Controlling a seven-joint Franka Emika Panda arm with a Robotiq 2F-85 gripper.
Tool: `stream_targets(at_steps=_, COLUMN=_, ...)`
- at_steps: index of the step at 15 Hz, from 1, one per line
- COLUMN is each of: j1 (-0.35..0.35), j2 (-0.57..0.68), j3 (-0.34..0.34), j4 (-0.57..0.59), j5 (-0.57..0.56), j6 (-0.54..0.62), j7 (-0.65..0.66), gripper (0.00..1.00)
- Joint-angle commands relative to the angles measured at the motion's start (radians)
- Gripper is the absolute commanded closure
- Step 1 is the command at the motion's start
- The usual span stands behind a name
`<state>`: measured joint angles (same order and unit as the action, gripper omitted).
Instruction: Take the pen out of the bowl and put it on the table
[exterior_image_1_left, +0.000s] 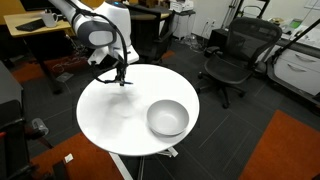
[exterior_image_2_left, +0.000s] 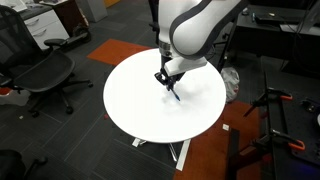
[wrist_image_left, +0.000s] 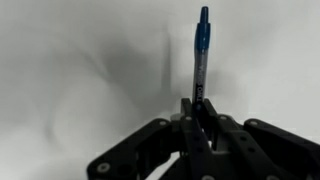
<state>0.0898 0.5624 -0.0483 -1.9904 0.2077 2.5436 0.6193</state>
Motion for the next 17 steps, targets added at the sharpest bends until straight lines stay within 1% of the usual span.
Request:
stream_targets(at_steps=1, j1=0.016, j2=0.027, j3=-0.014, j4=0.019, j5=-0.003, j6=0.014, j7=0.01, gripper=0.61)
stream_targets(at_steps=4, j1=0.022, j2=0.034, j3=-0.014, j4=0.019, j5=-0.002, j6=0.016, j7=0.015, gripper=0.41)
stream_targets(at_steps=9, j1=0.036, j2=0.031, j3=-0.014, j4=0.016, j5=-0.002, j6=0.018, j7=0.024, gripper=0.02)
stream_targets(at_steps=10, j1=0.038, j2=0.031, j3=-0.014, j4=0.015, j5=-0.002, j6=0.018, j7=0.024, gripper=0.0)
stream_targets(at_steps=17, j1=0.03, j2=0.033, j3=-0.004, j4=0.014, j5=0.004, j6=-0.001, j7=-0.002, gripper=0.0)
